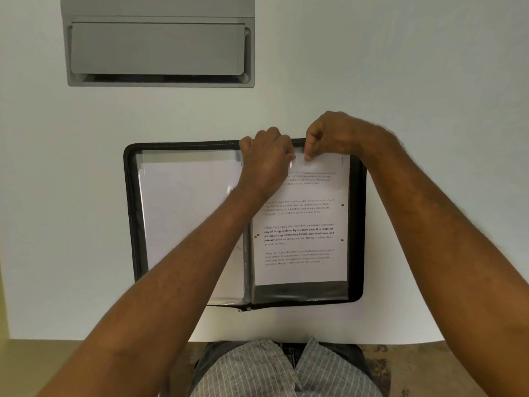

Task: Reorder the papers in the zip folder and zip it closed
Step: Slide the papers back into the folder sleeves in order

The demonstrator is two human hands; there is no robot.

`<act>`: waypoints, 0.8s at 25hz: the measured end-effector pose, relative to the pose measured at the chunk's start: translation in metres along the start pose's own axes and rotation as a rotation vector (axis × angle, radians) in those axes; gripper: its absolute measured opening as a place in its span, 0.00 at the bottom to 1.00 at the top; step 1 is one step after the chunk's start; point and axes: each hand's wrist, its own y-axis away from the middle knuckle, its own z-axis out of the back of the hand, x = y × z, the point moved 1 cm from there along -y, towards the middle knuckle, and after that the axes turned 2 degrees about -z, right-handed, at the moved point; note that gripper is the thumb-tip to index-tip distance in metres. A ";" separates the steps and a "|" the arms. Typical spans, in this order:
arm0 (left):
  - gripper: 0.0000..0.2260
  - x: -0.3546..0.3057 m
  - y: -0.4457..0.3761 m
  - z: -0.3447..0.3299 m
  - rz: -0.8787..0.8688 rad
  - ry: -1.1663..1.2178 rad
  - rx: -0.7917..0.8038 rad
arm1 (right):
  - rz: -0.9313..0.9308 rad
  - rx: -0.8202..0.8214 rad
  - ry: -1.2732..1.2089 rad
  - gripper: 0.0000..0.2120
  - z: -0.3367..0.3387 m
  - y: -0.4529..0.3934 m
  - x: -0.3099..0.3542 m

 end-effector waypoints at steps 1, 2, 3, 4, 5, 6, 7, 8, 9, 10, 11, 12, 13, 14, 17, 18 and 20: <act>0.01 0.000 0.000 0.000 -0.004 -0.003 -0.005 | -0.016 0.022 0.009 0.03 -0.003 0.002 0.000; 0.01 -0.001 0.001 0.000 -0.007 -0.001 -0.007 | -0.024 0.038 0.027 0.03 -0.005 0.003 -0.001; 0.02 -0.002 0.000 0.000 -0.003 0.011 -0.001 | -0.023 0.032 0.035 0.03 -0.006 0.004 -0.002; 0.03 -0.003 0.000 0.001 0.010 0.029 0.009 | -0.008 0.009 0.020 0.03 -0.004 0.006 -0.003; 0.04 -0.003 0.000 0.002 0.026 0.045 0.022 | 0.015 -0.029 -0.037 0.03 -0.002 0.009 -0.003; 0.05 -0.003 0.000 0.004 0.037 0.056 0.031 | 0.031 -0.069 -0.127 0.06 0.000 0.014 -0.004; 0.05 -0.003 0.000 0.004 0.041 0.060 0.028 | 0.034 -0.093 -0.213 0.09 0.001 0.019 -0.005; 0.05 -0.002 0.000 0.004 0.044 0.061 0.025 | 0.039 -0.100 -0.240 0.12 0.001 0.024 -0.006; 0.05 0.000 -0.001 0.004 0.046 0.061 0.026 | 0.055 -0.100 -0.205 0.13 0.000 0.029 -0.007; 0.05 0.001 0.000 0.004 0.041 0.061 0.030 | 0.066 -0.096 -0.141 0.13 -0.002 0.033 -0.009; 0.05 0.001 0.000 0.003 0.031 0.062 0.035 | 0.065 -0.099 -0.097 0.13 -0.006 0.036 -0.011; 0.05 -0.001 0.001 0.003 0.021 0.065 0.039 | 0.064 -0.119 -0.086 0.13 -0.009 0.039 -0.014; 0.05 -0.002 0.001 0.003 0.012 0.064 0.042 | 0.075 -0.164 -0.115 0.13 -0.012 0.041 -0.017; 0.05 -0.003 0.002 0.004 0.005 0.061 0.044 | 0.110 -0.243 -0.173 0.14 -0.017 0.045 -0.019; 0.05 0.000 0.003 0.006 0.004 0.076 0.041 | 0.210 -0.612 -0.438 0.27 -0.044 0.064 -0.031; 0.05 0.001 0.004 0.007 0.004 0.085 0.034 | 0.192 -0.693 -0.557 0.31 -0.056 0.073 -0.036; 0.06 0.003 0.007 0.009 0.005 0.111 0.017 | 0.104 -0.699 -0.842 0.35 -0.083 0.091 -0.043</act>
